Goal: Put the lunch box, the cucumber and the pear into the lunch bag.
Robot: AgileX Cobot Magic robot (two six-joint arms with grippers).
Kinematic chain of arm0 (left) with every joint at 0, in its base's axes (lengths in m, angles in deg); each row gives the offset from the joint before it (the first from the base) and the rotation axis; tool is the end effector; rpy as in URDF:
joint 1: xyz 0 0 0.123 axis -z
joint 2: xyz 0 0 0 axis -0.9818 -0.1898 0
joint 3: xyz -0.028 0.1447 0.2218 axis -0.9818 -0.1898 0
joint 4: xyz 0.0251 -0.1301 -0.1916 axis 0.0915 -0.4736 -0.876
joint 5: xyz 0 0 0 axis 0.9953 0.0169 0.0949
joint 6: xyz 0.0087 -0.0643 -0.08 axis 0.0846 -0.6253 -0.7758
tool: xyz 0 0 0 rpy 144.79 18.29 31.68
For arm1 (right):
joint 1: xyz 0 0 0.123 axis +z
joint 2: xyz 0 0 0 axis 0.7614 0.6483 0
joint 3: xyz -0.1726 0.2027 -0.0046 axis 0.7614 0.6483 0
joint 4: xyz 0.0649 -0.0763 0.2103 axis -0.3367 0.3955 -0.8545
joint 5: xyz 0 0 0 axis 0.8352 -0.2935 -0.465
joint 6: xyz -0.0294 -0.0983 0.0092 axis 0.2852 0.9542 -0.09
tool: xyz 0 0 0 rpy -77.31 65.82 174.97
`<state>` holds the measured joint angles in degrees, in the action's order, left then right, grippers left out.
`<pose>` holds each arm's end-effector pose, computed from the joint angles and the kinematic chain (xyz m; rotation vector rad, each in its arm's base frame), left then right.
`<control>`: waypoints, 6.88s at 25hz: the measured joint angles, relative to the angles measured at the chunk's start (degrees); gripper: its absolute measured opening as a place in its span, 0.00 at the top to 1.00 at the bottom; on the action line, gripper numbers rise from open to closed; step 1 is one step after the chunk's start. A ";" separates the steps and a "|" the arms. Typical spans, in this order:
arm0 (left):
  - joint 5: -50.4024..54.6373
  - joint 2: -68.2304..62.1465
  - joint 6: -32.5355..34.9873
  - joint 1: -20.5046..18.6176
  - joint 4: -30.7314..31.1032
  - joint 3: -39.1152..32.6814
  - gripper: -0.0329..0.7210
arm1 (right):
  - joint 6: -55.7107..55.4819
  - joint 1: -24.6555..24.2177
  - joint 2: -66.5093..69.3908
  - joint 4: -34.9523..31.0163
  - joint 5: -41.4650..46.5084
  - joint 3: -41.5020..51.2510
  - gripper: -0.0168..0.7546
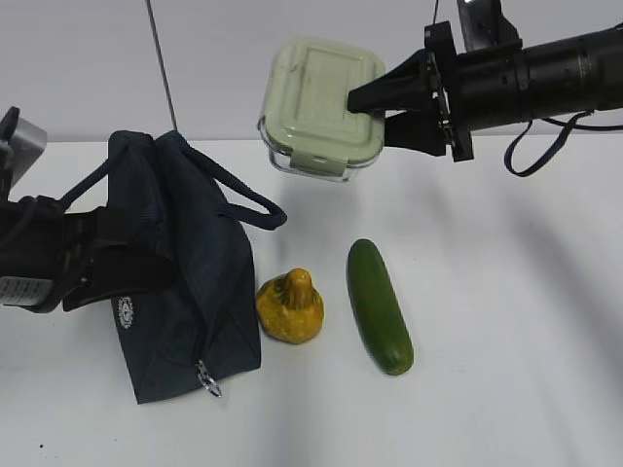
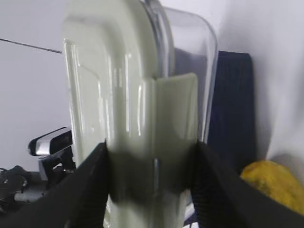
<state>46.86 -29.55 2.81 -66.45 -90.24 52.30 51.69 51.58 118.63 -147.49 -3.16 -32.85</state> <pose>0.2162 -0.1101 0.2025 0.1114 2.4217 -1.0229 0.3701 0.1064 0.2465 -0.1347 2.2061 1.5619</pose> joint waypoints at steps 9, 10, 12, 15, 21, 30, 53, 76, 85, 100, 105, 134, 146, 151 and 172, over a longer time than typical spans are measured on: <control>-0.41 0.00 0.10 0.00 -0.42 0.00 0.98 | -0.03 7.89 -0.55 -2.73 0.13 -7.01 0.49; -0.41 0.00 0.15 0.00 -0.42 0.00 0.98 | -0.03 8.84 -0.55 -3.23 0.23 -7.91 0.49; -0.46 0.00 0.15 0.00 -0.42 0.00 0.98 | -0.03 10.43 -0.70 -4.22 0.80 -8.97 0.49; -0.46 0.00 0.15 0.00 -0.42 0.00 0.98 | -0.03 12.52 -0.73 -4.88 0.19 -9.50 0.49; -1.14 4.01 0.15 0.00 1.46 0.00 0.98 | -0.03 13.97 0.16 -8.41 -2.24 -9.50 0.49; -2.69 7.42 0.15 0.00 4.93 0.00 0.98 | 0.18 15.58 4.65 -13.31 -3.30 -9.50 0.49; -2.87 7.42 0.15 0.00 7.86 -0.05 0.98 | -3.90 14.35 11.69 4.88 -6.57 -11.06 0.49; -2.74 7.49 -0.25 0.19 8.96 -0.05 0.98 | -17.84 24.60 15.89 26.72 -16.60 -18.00 0.49; -2.62 7.49 -0.25 0.19 8.96 -0.05 0.98 | -18.07 24.60 17.51 26.07 -17.13 -19.20 0.33; -2.74 7.49 -0.25 0.19 9.17 -0.05 0.98 | -27.31 24.27 17.46 47.61 0.06 -39.26 0.26; -2.74 7.49 -0.25 0.19 9.41 -0.05 0.98 | -37.56 24.06 16.02 65.13 4.23 -45.93 0.31; -2.36 7.49 -0.25 0.19 9.47 -0.05 0.98 | -49.93 23.94 16.14 80.73 4.08 -20.76 0.33; -2.30 7.49 -0.25 0.19 9.47 -0.05 0.98 | -49.80 23.94 19.09 80.35 4.06 -21.08 0.42; -2.23 7.49 -0.25 0.19 9.47 -0.05 0.98 | -48.49 23.94 19.24 80.85 4.38 -21.46 0.46; -1.93 7.49 -0.25 0.19 9.54 -0.05 0.98 | -49.18 23.94 8.52 87.27 4.37 -38.53 0.46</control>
<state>44.92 -22.07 2.56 -66.26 -80.71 52.25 2.51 75.52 127.15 -60.22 1.21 -71.38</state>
